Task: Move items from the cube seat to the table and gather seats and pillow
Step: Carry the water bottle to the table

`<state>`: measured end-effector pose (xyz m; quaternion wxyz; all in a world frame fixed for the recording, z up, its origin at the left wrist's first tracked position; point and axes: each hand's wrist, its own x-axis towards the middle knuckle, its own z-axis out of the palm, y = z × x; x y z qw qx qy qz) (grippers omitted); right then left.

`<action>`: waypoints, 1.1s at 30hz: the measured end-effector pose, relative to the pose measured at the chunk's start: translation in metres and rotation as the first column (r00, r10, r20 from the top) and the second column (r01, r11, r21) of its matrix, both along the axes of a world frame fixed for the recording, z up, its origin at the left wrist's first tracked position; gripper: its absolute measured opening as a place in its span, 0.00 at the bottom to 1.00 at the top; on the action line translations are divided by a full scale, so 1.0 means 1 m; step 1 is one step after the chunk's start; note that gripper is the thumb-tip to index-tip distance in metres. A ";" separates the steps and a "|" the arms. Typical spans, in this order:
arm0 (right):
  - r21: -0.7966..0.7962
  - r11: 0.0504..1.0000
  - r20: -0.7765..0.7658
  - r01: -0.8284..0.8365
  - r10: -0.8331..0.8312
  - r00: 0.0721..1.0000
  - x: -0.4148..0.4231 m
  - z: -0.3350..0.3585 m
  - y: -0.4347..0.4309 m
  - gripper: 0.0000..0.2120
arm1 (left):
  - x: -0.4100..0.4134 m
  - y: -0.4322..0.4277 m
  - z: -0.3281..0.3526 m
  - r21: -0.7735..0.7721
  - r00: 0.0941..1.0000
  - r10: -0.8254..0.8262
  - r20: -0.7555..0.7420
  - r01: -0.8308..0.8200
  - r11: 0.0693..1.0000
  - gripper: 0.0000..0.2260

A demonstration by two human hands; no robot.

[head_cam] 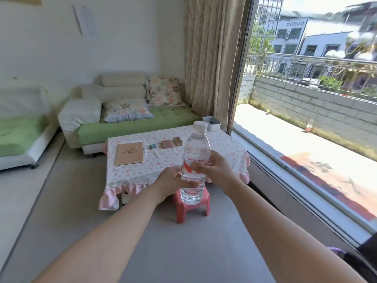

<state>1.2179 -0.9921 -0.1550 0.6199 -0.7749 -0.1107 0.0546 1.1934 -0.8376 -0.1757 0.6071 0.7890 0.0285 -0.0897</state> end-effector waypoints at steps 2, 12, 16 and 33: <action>-0.014 1.000 -0.009 -0.014 0.014 1.000 0.037 0.002 -0.007 0.22 | 0.034 -0.008 0.002 0.023 1.000 -0.007 -0.002 0.007 1.000 0.20; -0.047 0.995 0.005 -0.085 0.085 0.996 0.189 0.016 -0.016 0.17 | 0.173 -0.019 0.018 0.031 0.998 0.053 0.029 -0.054 0.998 0.17; -0.045 0.994 0.009 -0.102 0.102 0.995 0.244 0.015 -0.008 0.18 | 0.227 -0.009 0.017 0.075 0.998 0.040 0.044 -0.043 0.996 0.17; -0.052 0.999 -0.014 -0.012 0.011 1.000 0.482 0.019 0.045 0.24 | 0.489 0.051 0.009 0.086 0.995 -0.066 0.068 0.060 0.994 0.16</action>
